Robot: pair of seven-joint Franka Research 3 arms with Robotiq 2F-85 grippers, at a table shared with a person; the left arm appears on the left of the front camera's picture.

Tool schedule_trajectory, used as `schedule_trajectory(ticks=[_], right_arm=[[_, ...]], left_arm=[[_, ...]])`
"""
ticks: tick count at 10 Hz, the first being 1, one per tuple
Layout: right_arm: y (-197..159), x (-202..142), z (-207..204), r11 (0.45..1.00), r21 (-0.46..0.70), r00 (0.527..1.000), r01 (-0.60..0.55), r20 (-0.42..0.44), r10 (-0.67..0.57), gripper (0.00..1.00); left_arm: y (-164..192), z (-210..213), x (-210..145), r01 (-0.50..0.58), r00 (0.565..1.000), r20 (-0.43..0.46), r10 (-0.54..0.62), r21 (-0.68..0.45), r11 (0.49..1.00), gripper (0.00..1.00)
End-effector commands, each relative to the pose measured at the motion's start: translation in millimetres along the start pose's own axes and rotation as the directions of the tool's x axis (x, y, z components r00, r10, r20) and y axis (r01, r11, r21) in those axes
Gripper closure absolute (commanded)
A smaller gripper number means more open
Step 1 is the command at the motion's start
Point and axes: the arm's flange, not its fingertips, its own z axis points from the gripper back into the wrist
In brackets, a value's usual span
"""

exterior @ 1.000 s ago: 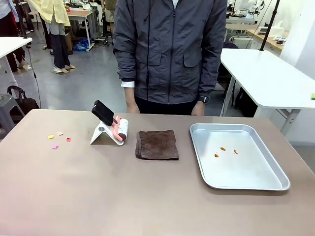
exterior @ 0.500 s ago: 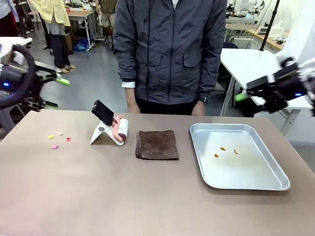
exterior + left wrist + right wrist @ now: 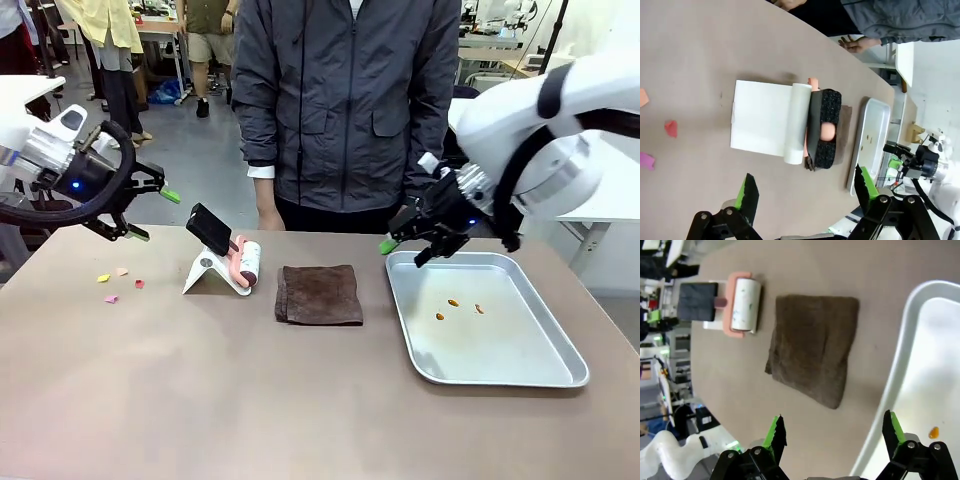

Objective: Clean the surface of the table.
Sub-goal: Hold the Lint Roller with your left hand and the towel with your right hand.

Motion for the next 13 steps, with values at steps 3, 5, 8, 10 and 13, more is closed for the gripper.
schedule_trajectory(ticks=[3, 5, 8, 10, 13], right_arm=[[27, 4, -42, 0.997, -0.022, 0.998, 0.069, -0.011, -0.069, 0.0], [32, 7, -41, 0.991, -0.004, 0.991, 0.131, 0.009, -0.131, 0.0], [24, -3, -40, 0.999, -0.015, 0.999, 0.05, -0.012, -0.051, 0.0], [24, -3, -40, 0.999, -0.015, 0.999, 0.05, -0.012, -0.051, 0.0], [41, 20, -78, 0.992, -0.112, 0.998, 0.061, 0.006, -0.061, 0.0]], left_arm=[[-6, -16, 12, -0.009, 0.999, -0.038, 0.009, 0.016, 1.0, 0.0], [-5, -16, 14, -0.035, 0.999, -0.032, 0.036, 0.01, 0.999, 0.0], [-1, -20, 8, 0.0, 1.0, -0.03, 0.0, 0.004, 1.0, 0.0], [-1, -20, 8, 0.0, 1.0, -0.03, 0.0, 0.004, 1.0, 0.0], [-13, -37, 27, 0.022, 0.998, -0.064, -0.027, -0.075, 0.997, 0.0]])
